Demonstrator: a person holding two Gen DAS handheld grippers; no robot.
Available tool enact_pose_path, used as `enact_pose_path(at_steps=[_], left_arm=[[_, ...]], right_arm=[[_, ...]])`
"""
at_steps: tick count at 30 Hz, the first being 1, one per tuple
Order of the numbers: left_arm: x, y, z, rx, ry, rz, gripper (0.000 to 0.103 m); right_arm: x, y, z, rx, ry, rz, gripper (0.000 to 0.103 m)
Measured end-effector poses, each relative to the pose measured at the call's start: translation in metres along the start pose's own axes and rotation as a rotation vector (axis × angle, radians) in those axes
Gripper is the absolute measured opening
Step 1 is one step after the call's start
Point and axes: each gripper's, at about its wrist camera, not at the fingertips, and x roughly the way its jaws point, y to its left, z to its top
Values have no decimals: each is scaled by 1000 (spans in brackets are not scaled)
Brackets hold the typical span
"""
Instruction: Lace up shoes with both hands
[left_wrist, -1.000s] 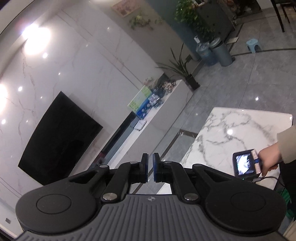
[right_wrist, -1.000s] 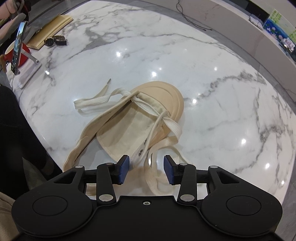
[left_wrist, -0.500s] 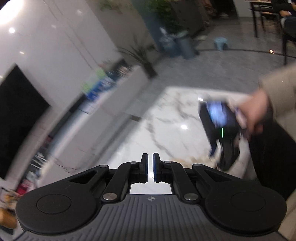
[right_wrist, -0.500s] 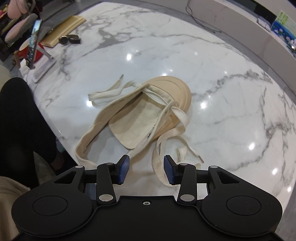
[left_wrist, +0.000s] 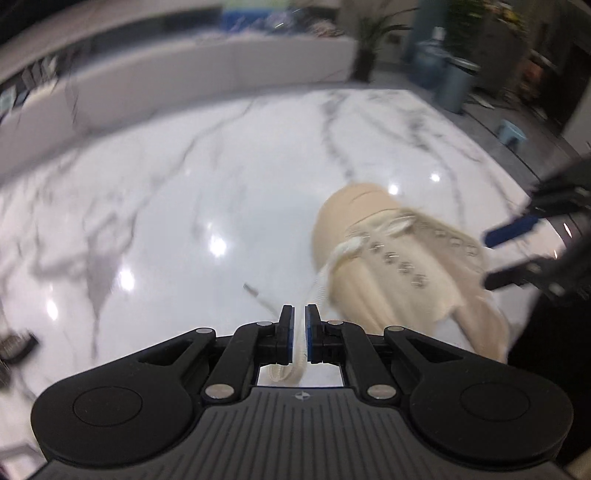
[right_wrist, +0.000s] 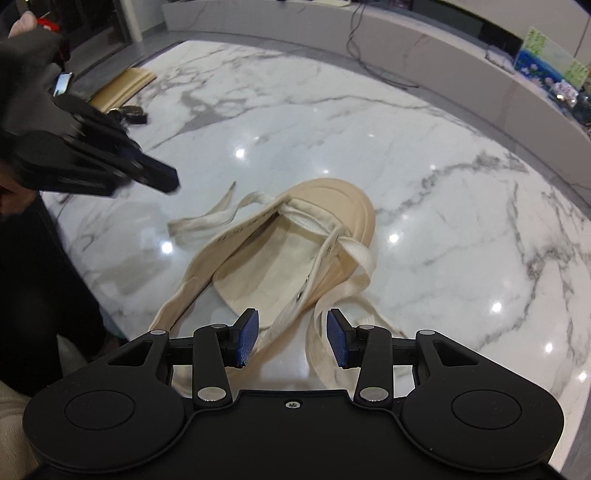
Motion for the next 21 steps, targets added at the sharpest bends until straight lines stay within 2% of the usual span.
enact_pose_path(at_steps=[2, 7, 9, 12, 16, 19, 21], left_arm=[[13, 9, 2, -78, 11, 5, 15], [38, 22, 6, -196, 45, 57, 20], [46, 22, 5, -204, 65, 86, 24], [55, 20, 6, -211, 86, 136, 25], [65, 18, 8, -227, 98, 163, 24], [68, 13, 9, -198, 101, 169, 19], [69, 11, 9, -182, 103, 177, 6]], right_arm=[[4, 1, -1, 6, -13, -12, 39], [13, -4, -3, 64, -45, -22, 39], [15, -8, -4, 97, -63, -10, 39], [15, -12, -4, 125, -81, 7, 39], [15, -16, -5, 137, -94, 18, 39], [17, -19, -5, 139, -98, 16, 39], [17, -20, -6, 142, -98, 11, 39]])
